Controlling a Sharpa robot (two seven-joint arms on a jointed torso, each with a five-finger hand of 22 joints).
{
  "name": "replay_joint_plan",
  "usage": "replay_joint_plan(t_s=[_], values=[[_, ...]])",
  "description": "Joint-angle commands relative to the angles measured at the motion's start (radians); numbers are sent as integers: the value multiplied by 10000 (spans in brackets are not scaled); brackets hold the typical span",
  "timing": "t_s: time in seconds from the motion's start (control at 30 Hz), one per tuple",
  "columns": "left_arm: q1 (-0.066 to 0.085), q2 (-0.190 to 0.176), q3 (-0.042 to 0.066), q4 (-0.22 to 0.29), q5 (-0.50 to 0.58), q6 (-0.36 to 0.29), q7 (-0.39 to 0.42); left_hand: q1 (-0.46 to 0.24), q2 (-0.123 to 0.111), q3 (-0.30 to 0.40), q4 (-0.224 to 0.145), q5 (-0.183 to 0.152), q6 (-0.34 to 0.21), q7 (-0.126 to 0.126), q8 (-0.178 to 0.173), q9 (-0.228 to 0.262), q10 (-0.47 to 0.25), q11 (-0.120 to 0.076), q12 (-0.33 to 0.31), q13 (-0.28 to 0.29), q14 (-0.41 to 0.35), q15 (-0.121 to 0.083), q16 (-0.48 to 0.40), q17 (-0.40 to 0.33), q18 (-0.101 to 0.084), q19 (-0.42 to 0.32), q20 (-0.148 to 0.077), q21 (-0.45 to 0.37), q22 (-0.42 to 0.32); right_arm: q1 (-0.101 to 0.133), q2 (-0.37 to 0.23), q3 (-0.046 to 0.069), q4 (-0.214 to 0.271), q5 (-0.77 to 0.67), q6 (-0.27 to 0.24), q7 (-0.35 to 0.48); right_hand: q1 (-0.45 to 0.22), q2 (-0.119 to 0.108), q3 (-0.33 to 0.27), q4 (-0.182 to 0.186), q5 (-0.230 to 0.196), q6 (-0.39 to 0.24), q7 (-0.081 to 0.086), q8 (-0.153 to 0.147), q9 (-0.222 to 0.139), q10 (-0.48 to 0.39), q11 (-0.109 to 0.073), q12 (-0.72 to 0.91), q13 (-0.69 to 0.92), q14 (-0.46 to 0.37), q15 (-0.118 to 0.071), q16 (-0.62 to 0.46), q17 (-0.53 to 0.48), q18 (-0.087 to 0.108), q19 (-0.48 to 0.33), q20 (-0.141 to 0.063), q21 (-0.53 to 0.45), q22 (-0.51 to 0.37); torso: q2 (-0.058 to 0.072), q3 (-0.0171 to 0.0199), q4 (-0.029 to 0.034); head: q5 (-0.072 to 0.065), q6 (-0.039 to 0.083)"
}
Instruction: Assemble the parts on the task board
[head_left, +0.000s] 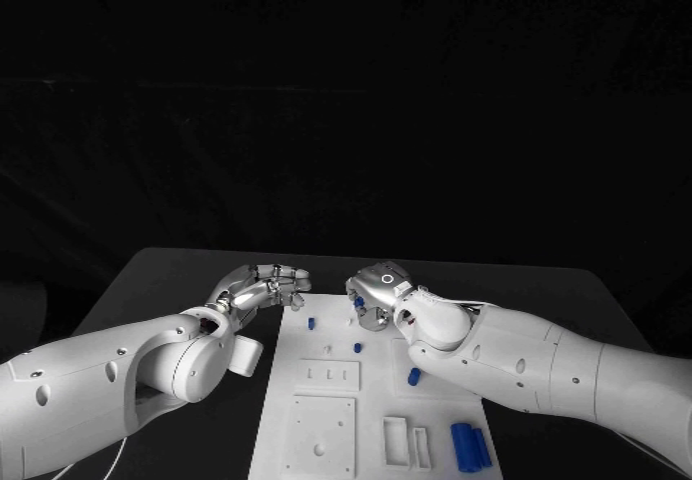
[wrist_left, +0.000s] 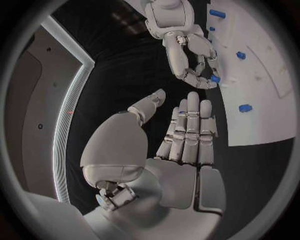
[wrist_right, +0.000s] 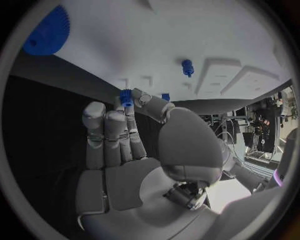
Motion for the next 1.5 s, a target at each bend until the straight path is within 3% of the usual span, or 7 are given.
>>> replay_joint_plan(t_s=[0.03,0.37,0.43,0.73,1.5], values=[[19,33,10,3,-37,123,69,-73,-14,32,-19,-54,11,76,-45,-14,6,87,-70,-12,-12,16,57,12,208,9,-67,49,112,-1,64,5,-111,-288,-64,-152,3,-105,56,14,25,72,13,24,13,730,-248,59,248,-265,-305,52,-16,1068,88,-142,46,202,10,-17,25,19,0],[22,9,12,41,-42,102,71,-70,-18,37,-27,-54,11,76,-46,-16,8,88,-78,-13,-14,16,57,15,208,7,-67,51,112,-1,190,5,-273,-309,5,-135,11,-128,74,33,25,73,13,21,19,732,-248,53,258,-267,-304,57,-26,1069,82,-143,55,200,41,-37,25,59,12],[22,14,12,46,-43,103,72,-70,-20,38,-29,-55,10,77,-46,-16,8,88,-79,-14,-14,16,57,16,208,7,-67,51,112,-1,229,5,-350,-283,32,-107,10,-131,76,37,25,73,13,20,21,731,-247,51,259,-267,-304,57,-28,1069,81,-142,56,199,59,-61,94,16,28],[41,31,15,58,-51,98,66,-68,-24,42,-35,-55,10,77,-47,-18,10,89,-86,-15,-15,16,57,19,207,6,-67,53,113,-6,420,1,-661,-189,27,-13,5,-142,81,52,25,73,14,17,24,733,-247,47,265,-267,-303,61,-33,1069,78,-141,61,198,88,-49,87,59,15],[69,40,15,36,-62,120,14,-81,-40,47,-42,-62,1,82,-54,-26,6,95,-111,-21,-22,19,55,28,204,3,-65,56,113,-8,454,-4,-687,42,283,161,-14,-181,97,92,25,54,22,-4,34,713,-238,20,280,-277,-295,65,-58,1069,54,-132,67,191,109,-62,56,116,-1]])
